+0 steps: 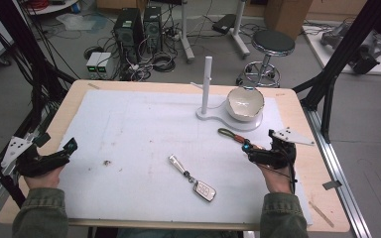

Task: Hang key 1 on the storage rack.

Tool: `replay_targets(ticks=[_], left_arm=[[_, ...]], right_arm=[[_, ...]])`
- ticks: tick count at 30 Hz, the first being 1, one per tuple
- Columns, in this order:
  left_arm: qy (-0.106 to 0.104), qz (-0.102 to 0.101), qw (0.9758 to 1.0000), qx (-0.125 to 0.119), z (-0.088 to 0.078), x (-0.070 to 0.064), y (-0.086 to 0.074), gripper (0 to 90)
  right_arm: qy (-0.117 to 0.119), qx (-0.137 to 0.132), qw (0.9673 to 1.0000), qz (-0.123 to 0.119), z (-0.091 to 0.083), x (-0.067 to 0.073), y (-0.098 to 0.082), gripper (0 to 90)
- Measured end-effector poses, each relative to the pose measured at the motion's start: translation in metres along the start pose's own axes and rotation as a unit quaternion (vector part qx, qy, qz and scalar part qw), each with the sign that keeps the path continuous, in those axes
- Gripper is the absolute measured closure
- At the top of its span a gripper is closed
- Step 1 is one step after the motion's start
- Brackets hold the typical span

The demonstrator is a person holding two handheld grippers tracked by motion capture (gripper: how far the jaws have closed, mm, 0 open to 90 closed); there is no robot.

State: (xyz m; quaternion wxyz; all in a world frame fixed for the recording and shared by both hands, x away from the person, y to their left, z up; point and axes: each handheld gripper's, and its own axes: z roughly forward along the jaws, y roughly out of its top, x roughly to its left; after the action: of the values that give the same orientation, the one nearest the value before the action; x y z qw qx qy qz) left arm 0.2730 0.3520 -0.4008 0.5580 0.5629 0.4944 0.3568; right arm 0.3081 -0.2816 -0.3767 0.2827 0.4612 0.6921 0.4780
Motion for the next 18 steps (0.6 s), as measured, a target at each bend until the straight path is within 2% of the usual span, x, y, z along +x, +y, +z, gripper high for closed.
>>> replay_targets(ticks=[4,8,13,16,17,18], left_arm=[[-0.001,0.002,1.0,0.002,0.0,0.0,0.0,1.7],[0.0,0.001,1.0,0.001,0.0,0.0,0.0,1.7],[0.001,0.001,1.0,0.001,0.0,0.0,0.0,1.7],[0.001,0.0,1.0,0.0,0.0,0.001,0.0,1.7],[0.001,0.0,1.0,0.0,0.0,0.001,0.0,1.7],[0.001,0.0,1.0,-0.001,0.0,0.001,0.0,1.7]], right_arm=[[0.005,0.003,1.0,-0.001,0.004,-0.003,0.005,0.8],[0.009,0.014,0.9998,-0.014,0.008,-0.004,0.014,0.8],[0.017,0.04,0.9986,-0.029,0.019,-0.005,0.022,0.8],[0.021,0.045,0.9983,-0.031,0.022,-0.005,0.025,0.8],[0.024,0.057,0.9976,-0.031,0.027,-0.005,0.026,0.8],[0.024,0.057,0.9976,-0.031,0.027,-0.005,0.026,0.8]])
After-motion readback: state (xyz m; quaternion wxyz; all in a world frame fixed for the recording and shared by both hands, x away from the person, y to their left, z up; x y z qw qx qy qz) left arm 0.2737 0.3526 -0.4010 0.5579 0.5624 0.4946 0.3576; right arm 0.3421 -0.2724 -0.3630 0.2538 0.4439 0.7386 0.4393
